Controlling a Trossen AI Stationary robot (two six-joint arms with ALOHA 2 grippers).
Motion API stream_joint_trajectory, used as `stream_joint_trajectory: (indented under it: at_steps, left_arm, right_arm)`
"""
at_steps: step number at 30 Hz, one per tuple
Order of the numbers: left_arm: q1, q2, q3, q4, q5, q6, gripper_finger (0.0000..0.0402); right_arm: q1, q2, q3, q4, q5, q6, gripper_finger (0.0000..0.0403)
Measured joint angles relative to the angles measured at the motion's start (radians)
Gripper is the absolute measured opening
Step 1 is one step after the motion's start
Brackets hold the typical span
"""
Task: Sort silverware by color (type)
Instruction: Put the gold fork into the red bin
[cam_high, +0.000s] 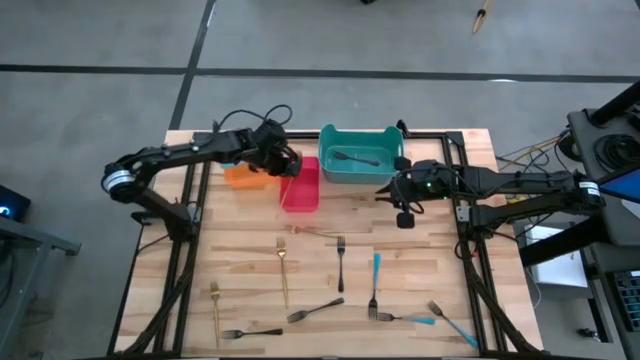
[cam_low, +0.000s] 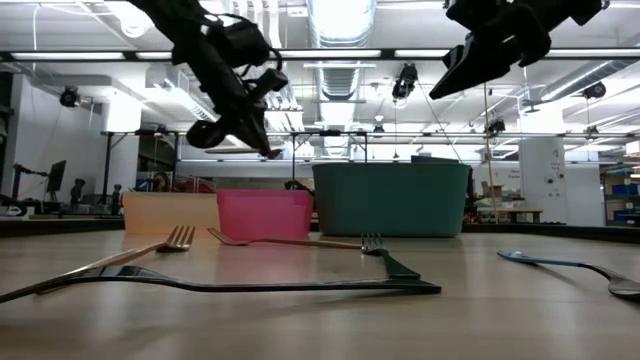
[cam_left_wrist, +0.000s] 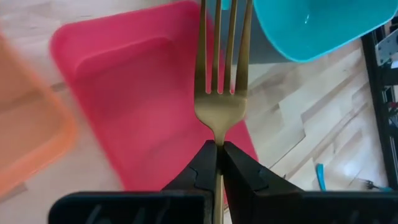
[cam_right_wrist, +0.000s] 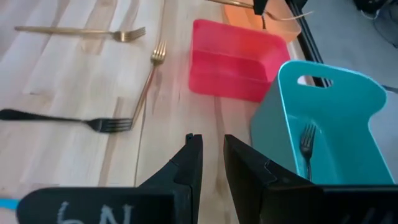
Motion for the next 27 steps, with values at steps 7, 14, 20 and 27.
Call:
stream_joint_trajectory:
  at_steps: [7,14,20,27]
  left_arm:
    - [-0.001,0.092,0.127,-0.094,0.008,0.077,0.0000]
    - [-0.001,0.162,0.204,-0.174,0.001,0.080,0.0000]
    - [-0.001,0.204,0.211,-0.179,0.025,0.054,0.0000]
    - [-0.003,0.202,0.204,-0.199,0.037,-0.003,0.0001]
  right_arm:
    - [0.000,-0.001,0.000,-0.003,0.000,0.001,0.0056]
    - [0.000,-0.001,0.000,-0.007,0.000,0.005,0.0056]
    - [0.000,-0.001,0.000,-0.055,0.000,0.026,0.0056]
    - [0.000,-0.001,0.000,-0.040,0.000,0.026,0.0056]
